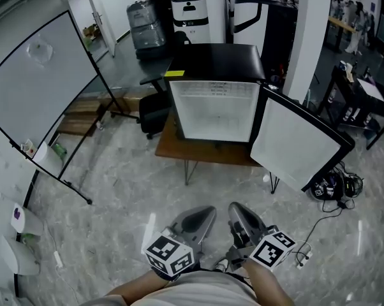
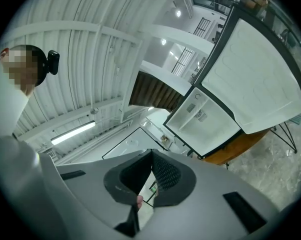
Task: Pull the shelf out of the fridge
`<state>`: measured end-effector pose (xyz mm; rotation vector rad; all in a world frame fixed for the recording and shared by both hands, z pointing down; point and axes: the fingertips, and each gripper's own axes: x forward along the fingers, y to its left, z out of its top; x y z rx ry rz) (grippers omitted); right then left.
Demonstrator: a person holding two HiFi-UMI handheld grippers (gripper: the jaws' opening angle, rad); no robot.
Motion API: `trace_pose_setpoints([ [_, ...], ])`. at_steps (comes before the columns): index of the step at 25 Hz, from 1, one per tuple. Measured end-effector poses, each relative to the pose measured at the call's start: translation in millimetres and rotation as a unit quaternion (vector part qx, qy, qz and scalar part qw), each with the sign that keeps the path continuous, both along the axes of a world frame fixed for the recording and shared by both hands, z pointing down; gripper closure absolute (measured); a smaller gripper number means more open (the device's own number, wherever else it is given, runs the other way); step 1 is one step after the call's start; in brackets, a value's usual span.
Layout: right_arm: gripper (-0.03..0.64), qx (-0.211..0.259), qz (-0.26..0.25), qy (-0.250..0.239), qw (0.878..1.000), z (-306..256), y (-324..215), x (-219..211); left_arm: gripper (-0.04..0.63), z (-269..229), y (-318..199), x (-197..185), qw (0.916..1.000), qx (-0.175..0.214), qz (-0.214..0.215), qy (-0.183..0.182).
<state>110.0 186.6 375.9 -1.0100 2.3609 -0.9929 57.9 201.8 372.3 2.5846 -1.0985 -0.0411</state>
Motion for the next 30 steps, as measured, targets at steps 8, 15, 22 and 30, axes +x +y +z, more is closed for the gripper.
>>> trace_pose_setpoints([
  [8, 0.600, -0.018, 0.024, 0.000, 1.000, 12.8, -77.2, -30.7, 0.590, 10.2, -78.0, -32.2, 0.9998, 0.000, 0.017, 0.005],
  [15, 0.600, -0.031, 0.061, 0.001, 0.998, 20.5, -158.7, -63.5, 0.589, 14.0, -169.4, -64.7, 0.9987, -0.002, 0.050, 0.007],
  [22, 0.600, -0.034, 0.099, 0.007, 0.995, 23.9, -223.1, -85.8, 0.590, 14.3, -233.6, -87.5, 0.9960, -0.003, 0.089, 0.015],
  [30, 0.600, -0.043, 0.133, -0.053, 0.989, 23.0, -278.1, -83.8, 0.590, 13.2, -278.8, -100.5, 0.9943, 0.002, 0.103, 0.026],
])
